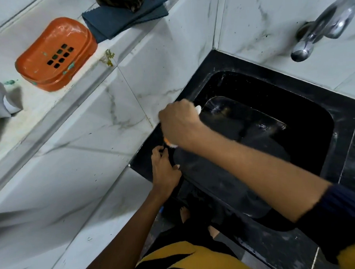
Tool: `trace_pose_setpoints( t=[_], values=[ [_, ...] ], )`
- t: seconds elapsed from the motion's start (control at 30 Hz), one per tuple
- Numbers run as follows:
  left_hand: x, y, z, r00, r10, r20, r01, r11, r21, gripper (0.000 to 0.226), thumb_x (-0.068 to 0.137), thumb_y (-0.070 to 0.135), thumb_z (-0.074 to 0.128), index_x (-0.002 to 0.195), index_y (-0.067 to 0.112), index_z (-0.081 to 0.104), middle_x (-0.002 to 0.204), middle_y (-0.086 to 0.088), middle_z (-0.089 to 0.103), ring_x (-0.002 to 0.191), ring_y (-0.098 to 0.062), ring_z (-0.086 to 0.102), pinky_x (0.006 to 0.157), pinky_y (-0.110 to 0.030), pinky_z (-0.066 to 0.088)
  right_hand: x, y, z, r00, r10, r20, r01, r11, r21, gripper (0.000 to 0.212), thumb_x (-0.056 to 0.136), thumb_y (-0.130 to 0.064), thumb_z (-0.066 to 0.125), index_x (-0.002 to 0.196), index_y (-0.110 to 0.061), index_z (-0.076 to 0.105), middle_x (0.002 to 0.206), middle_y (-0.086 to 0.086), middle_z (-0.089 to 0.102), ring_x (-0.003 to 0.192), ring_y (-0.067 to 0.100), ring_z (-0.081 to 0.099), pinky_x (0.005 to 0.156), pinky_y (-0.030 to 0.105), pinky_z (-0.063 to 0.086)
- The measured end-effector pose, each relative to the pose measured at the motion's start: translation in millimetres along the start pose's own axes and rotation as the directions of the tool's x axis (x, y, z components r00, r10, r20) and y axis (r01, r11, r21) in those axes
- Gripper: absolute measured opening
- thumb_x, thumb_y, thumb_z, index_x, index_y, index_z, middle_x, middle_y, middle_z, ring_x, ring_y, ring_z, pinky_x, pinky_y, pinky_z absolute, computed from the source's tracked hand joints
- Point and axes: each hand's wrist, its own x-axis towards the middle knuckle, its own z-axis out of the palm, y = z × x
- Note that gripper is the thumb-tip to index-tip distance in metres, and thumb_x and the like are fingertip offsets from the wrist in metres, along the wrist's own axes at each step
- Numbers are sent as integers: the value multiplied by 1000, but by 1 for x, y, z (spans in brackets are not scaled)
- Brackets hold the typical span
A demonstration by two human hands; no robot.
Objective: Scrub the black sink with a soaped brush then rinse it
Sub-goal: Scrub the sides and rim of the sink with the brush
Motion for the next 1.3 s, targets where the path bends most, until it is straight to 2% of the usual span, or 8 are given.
trace_pose_setpoints(
  t=[0.07, 0.3, 0.5, 0.63, 0.73, 0.87, 1.1, 1.3],
  values=[
    [0, 0, 0, 1000, -4, 1, 4, 1000, -14, 60, 77, 10, 74, 131, -1, 52, 141, -8, 31, 128, -23, 35, 99, -18, 29, 0, -3, 4, 1000, -7, -23, 7, 1000, 4, 18, 92, -14, 49, 97, -19, 66, 87, -1, 62, 87, 20, 62, 62, 29, 37],
    [1, 0, -2, 1000, 13, 2, -13, 1000, -10, 57, 75, 10, 77, 125, -4, 53, 134, -7, 34, 123, -23, 41, 97, -21, 37, 26, 76, 18, 921, 375, -107, -372, 927, 53, 18, 87, -11, 52, 91, -15, 68, 92, 4, 69, 84, 24, 67, 63, 28, 37],
    [12, 3, -4, 999, 53, 11, -53, 999, 5, 54, 72, 2, 72, 123, -2, 55, 136, -9, 34, 122, -24, 41, 93, -17, 33, -26, 21, 49, 996, 89, 5, -89, 987, 132, 12, 87, -15, 49, 85, -20, 60, 89, 2, 66, 74, 23, 62, 57, 30, 39],
    [26, 6, -4, 993, 109, 44, -112, 992, 66, 65, 68, -1, 68, 130, -1, 51, 138, -8, 33, 126, -24, 38, 94, -15, 33, 10, 74, 58, 968, 243, -56, -234, 964, 122, 23, 87, -14, 47, 96, -16, 68, 99, 8, 69, 88, 30, 67, 64, 32, 39],
    [37, 8, -2, 985, 160, 70, -168, 979, 114, 68, 68, 0, 67, 134, -1, 49, 139, -6, 32, 125, -21, 36, 90, -13, 35, 28, 140, 83, 832, 555, 3, -535, 800, 272, 19, 84, -16, 53, 97, -11, 67, 100, 13, 69, 91, 34, 66, 68, 34, 44],
    [57, 16, 2, 971, 228, 69, -236, 961, 146, 64, 70, -3, 63, 133, 0, 50, 140, -5, 34, 123, -20, 34, 92, -20, 41, 18, 139, 149, 580, 783, 222, -694, 333, 638, 31, 90, -29, 53, 106, -3, 63, 107, 22, 66, 100, 40, 63, 79, 40, 50],
    [91, 28, 10, 945, 324, 41, -324, 917, 233, 57, 69, -11, 50, 124, -5, 58, 137, -12, 46, 116, -28, 43, 96, -34, 47, 29, 12, 206, 576, 609, 545, -530, -230, 816, 25, 94, -20, 45, 96, -1, 63, 104, 25, 64, 98, 43, 60, 71, 37, 43],
    [129, 42, 14, 913, 399, 85, -407, 876, 258, 59, 78, -10, 49, 136, -5, 51, 145, -16, 46, 132, -29, 41, 110, -30, 35, 80, 51, 204, 536, 695, 480, -428, -266, 864, 27, 92, -21, 41, 94, -4, 62, 96, 18, 66, 87, 38, 62, 64, 34, 43]
  ],
)
